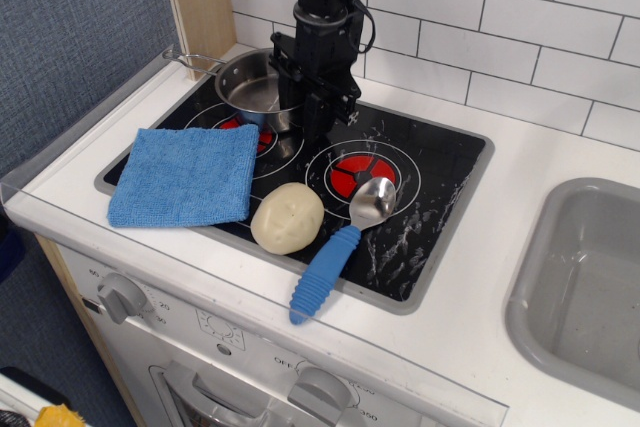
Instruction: Move silver pot to left burner of stove
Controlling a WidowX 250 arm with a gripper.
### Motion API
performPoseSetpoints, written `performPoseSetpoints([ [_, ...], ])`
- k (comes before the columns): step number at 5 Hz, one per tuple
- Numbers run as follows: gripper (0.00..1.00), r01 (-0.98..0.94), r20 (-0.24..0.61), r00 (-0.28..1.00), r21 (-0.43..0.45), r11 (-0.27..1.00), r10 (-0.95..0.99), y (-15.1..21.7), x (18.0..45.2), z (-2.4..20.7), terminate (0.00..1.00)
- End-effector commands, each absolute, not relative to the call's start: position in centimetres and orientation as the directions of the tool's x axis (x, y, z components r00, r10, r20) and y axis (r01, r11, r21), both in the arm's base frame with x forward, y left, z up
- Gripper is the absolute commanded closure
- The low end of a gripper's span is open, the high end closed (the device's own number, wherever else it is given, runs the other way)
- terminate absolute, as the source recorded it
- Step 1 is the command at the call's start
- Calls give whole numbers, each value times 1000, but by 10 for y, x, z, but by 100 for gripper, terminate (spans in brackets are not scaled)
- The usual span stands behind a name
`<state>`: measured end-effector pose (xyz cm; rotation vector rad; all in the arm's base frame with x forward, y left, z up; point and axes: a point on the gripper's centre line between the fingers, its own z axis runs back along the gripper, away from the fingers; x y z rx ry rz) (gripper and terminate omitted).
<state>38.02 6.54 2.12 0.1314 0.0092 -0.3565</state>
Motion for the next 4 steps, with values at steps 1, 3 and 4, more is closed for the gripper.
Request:
performPoseSetpoints([
  [1, 0, 232, 141, 955, 187, 954, -260, 68, 363, 102, 0],
  [3, 0, 205, 106, 970, 119, 971, -218, 68, 357, 104, 0],
  [4, 0, 205, 106, 970, 119, 971, -218, 68, 357, 104, 0],
])
